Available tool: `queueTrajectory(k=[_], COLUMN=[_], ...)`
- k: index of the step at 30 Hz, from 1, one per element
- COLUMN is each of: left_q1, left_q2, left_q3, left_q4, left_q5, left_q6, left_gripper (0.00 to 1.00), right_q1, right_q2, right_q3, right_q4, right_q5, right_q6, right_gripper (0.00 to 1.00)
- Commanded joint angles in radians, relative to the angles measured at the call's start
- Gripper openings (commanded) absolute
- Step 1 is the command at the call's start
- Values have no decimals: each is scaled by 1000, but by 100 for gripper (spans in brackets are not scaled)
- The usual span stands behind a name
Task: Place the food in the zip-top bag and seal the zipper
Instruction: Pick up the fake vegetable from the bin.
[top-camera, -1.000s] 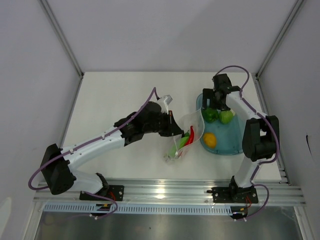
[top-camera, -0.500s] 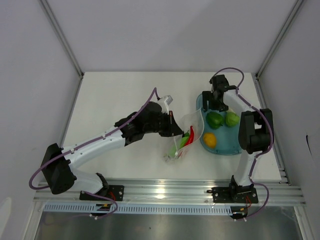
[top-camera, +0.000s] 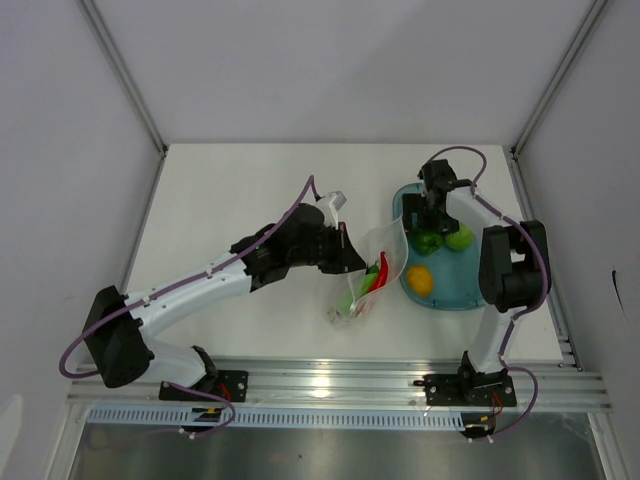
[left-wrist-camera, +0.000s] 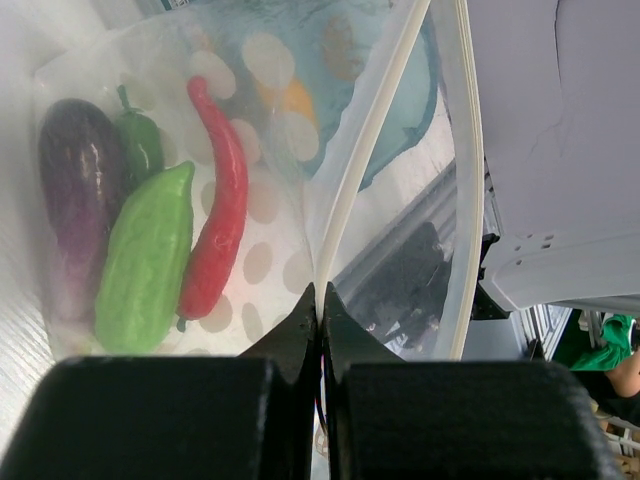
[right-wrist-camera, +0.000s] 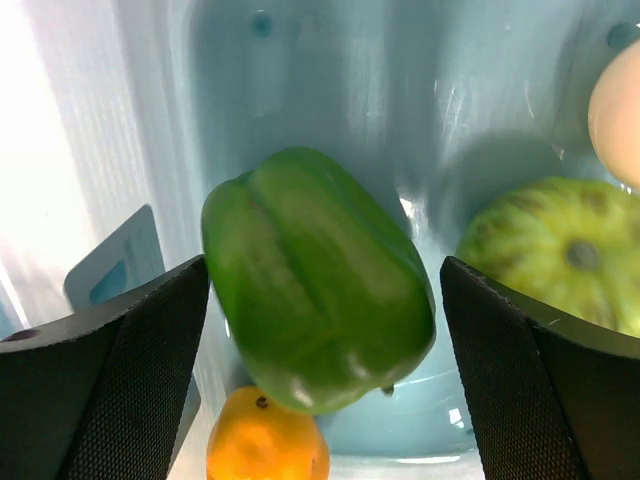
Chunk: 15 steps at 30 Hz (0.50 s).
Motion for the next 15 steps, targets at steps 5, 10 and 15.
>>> queueTrajectory(k=[5, 10, 15], left_q1=[6, 6, 6], left_q2=[-2, -3, -5], left_q3=[-2, 4, 10], left_q4=[36, 29, 18], left_q5=[16, 15, 12], left_q6=[10, 10, 12], left_gripper=[0, 1, 1], right_q1=[2, 2, 3], right_q2=[-79, -65, -68], right_q3=[-42, -51, -71], right_q4=[21, 27, 38], right_q5=[18, 10, 1], right_q6=[15, 44, 50], right_gripper=[87, 42, 41])
